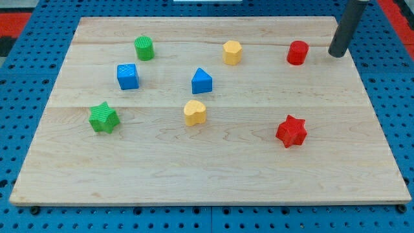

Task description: Move the red circle towards red star

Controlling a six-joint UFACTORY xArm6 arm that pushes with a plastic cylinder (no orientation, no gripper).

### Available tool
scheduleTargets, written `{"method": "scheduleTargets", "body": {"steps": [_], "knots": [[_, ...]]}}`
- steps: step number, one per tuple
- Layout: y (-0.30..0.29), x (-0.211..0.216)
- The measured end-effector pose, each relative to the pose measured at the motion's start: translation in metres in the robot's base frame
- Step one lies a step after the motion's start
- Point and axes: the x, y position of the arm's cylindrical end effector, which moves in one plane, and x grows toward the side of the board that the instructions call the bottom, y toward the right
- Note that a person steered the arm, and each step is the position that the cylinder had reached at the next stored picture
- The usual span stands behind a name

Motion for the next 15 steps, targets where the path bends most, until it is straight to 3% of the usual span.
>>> {"method": "scheduleTargets", "body": {"steps": [3, 4, 5, 7, 9, 10, 11, 12, 14, 15], "knots": [[0.026, -0.008], [0.037, -0.035], [-0.024, -0.029], [-0.110, 0.026], [-0.112, -0.009], [-0.172, 0.005], [-0.190, 0.029], [-0.189, 0.058], [-0.165, 0.007], [-0.117, 0.011]]}}
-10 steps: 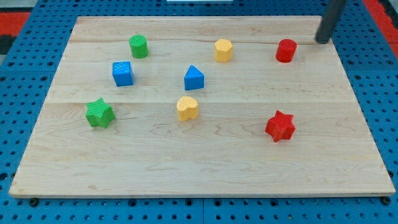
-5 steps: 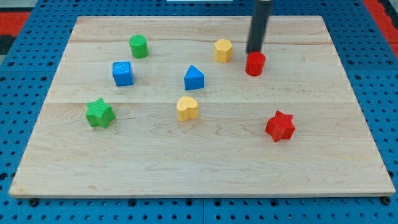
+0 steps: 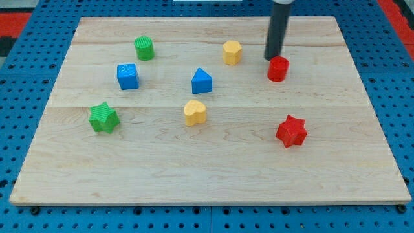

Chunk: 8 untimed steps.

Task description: Move the red circle towards red star

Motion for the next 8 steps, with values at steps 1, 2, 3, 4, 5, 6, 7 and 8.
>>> {"method": "scheduleTargets", "body": {"steps": [1, 2, 3, 4, 5, 6, 7, 8], "knots": [[0.008, 0.018], [0.008, 0.018], [0.009, 0.018], [0.010, 0.018], [0.017, 0.022], [0.017, 0.041], [0.017, 0.059], [0.037, 0.060]]}}
